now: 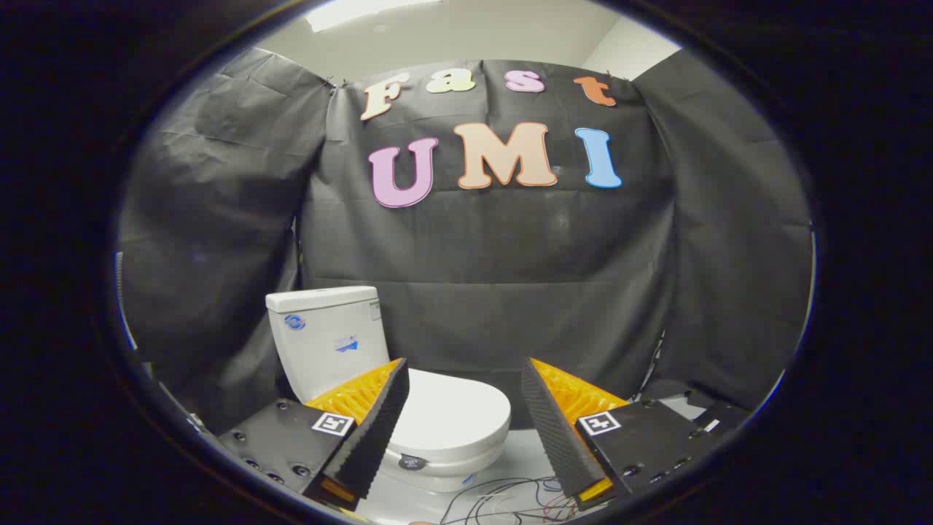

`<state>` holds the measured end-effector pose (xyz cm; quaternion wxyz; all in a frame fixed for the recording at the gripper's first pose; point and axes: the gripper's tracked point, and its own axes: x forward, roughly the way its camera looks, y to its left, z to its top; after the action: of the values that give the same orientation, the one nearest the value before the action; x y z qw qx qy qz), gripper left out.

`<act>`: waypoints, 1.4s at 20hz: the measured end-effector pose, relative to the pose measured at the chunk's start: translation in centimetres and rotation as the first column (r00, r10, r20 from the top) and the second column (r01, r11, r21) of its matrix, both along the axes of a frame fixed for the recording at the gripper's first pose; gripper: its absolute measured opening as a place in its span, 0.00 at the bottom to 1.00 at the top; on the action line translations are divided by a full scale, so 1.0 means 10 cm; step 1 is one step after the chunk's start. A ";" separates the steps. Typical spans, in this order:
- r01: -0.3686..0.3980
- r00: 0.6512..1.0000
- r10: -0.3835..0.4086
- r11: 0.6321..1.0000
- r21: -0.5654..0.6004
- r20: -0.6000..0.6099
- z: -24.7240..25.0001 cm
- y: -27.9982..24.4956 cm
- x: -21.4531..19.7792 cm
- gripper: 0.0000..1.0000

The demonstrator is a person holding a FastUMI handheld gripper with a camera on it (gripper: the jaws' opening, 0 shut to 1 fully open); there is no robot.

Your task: Open the toilet lid.

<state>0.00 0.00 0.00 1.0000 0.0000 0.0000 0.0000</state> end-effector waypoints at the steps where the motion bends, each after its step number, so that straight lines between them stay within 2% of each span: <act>1: 0.001 1.000 -0.001 1.000 0.001 0.000 -0.02 0.00 0.01 0.96; 4: 0.001 1.000 -0.001 1.000 -0.001 -0.008 -0.02 0.01 0.08 0.96; 6: 0.003 1.000 -0.003 1.000 -0.001 -0.022 0.02 0.02 0.31 0.96; 9: 0.002 0.997 -0.002 1.000 -0.004 -0.082 -0.13 0.03 0.34 0.96; 15: -0.017 0.996 0.017 1.000 -0.003 -0.088 -0.14 0.06 0.51 0.96; 22: -0.067 0.995 0.067 0.998 0.002 -0.068 -0.12 0.24 0.88 0.96; 25: -0.085 0.996 0.086 0.996 0.035 -0.028 -0.07 0.38 1.03 0.96; 28: -0.073 0.997 0.071 0.993 0.092 0.026 0.00 0.50 1.16 0.95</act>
<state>11.61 5.02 0.02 0.9982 0.0467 -0.0114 0.0360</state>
